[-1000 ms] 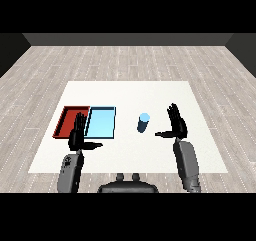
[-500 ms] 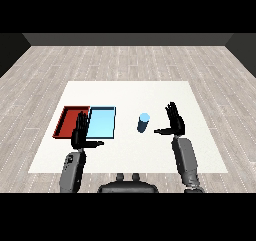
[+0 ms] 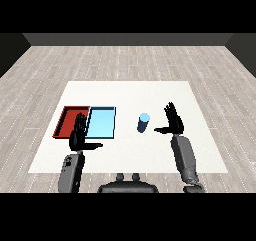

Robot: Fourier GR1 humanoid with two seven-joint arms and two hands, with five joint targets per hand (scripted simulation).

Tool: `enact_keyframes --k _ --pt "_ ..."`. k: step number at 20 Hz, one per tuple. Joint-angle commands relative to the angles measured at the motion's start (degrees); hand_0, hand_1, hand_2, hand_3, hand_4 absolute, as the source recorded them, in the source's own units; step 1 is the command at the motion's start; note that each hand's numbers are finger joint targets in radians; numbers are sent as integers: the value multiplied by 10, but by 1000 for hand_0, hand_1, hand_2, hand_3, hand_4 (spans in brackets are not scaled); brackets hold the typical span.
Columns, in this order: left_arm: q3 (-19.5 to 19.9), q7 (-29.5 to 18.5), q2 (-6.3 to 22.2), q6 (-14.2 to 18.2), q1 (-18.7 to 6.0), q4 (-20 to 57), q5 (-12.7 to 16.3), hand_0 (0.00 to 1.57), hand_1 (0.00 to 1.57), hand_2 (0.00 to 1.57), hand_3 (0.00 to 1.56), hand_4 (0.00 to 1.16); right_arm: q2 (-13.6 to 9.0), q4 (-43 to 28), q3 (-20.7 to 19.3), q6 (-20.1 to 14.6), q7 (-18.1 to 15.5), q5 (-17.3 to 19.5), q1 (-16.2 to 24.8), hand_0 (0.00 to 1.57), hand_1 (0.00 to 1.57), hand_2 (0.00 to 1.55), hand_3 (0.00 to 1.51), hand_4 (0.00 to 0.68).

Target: Pick the blue can and put it in the blue box

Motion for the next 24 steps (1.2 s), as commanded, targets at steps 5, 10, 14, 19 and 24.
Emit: enact_keyframes --k 5,10,14,19,24 --pt "-6 0 -8 18 12 -13 -11 0 0 0 0 0 18 142 -8 -15 -45 5 -68 0 0 0 0 0" --pt "16 -21 5 -19 -12 20 25 0 0 0 0 0 24 161 0 -20 -58 9 -58 0 0 0 0 0" --pt "51 26 37 -30 -26 8 56 0 0 0 0 0 31 175 -2 -28 -48 0 -86 0 0 0 0 0" --pt "13 -13 1 -6 16 -6 16 0 0 0 0 0 26 275 -12 -22 -74 3 -139 0 0 0 0 0" --pt "21 -27 9 -16 3 25 17 0 0 0 0 0 38 245 4 -23 -75 2 -114 0 0 0 0 0"
